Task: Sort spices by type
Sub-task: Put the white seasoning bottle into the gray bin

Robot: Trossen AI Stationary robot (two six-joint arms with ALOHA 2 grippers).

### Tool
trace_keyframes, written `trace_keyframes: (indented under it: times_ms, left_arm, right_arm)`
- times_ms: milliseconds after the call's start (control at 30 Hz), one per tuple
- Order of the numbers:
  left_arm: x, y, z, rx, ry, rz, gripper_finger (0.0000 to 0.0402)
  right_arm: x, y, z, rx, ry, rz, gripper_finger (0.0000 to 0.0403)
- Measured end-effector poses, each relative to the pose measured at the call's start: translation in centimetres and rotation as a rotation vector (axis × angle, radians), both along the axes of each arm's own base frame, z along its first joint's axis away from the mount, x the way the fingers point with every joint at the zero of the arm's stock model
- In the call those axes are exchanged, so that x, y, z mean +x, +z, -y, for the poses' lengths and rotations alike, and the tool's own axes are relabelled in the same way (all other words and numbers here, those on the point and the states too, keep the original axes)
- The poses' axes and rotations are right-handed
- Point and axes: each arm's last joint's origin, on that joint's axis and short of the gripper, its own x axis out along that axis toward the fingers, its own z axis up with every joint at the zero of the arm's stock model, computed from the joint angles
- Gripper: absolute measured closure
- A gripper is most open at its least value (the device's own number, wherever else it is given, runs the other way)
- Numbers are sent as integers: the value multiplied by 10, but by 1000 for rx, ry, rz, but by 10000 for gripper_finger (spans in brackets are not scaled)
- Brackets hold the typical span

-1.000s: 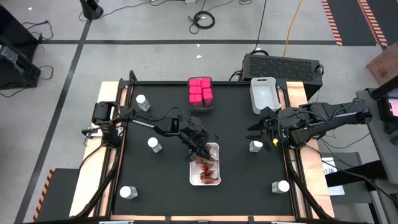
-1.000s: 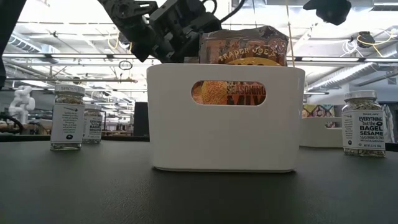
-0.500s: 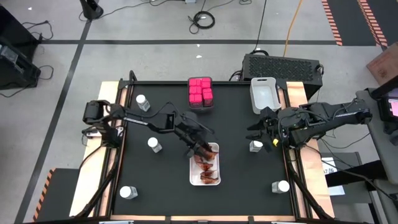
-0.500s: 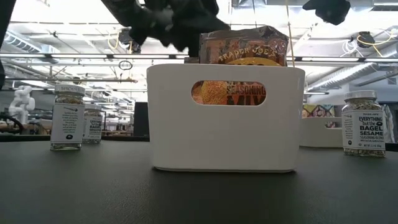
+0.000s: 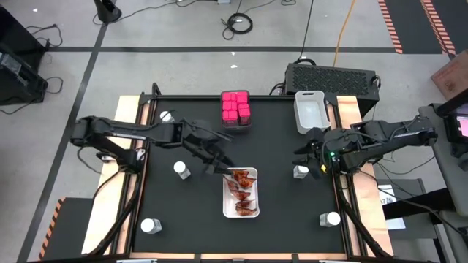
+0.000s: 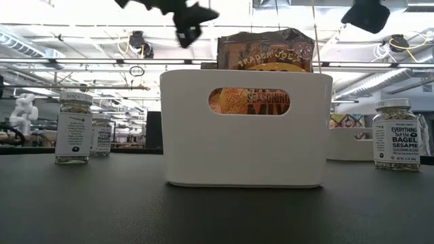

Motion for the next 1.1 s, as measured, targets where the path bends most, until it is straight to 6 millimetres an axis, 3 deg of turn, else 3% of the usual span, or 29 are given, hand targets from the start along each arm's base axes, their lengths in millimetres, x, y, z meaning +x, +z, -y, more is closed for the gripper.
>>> trace_keyframes:
  times_ms: [167, 300, 467, 767, 1100]
  left_arm:
    - [-27, 6, 2, 46, 62, -136, 226]
    - [-37, 6, 5, 69, 55, -188, 226]
    - [-38, 4, 8, 103, 32, -195, 226]
    - [-37, 5, 4, 116, 64, -183, 222]
    - [-30, -4, -2, 150, 122, -223, 133]
  right_arm:
    - [-3, -6, 1, -40, 20, -79, 186]
    - [-5, -14, 1, -84, 43, -182, 186]
    - [1, -23, 0, -126, 69, -275, 174]
    - [18, -39, -4, -166, 125, -397, 105]
    - [19, -55, -5, -220, 179, -612, 66]
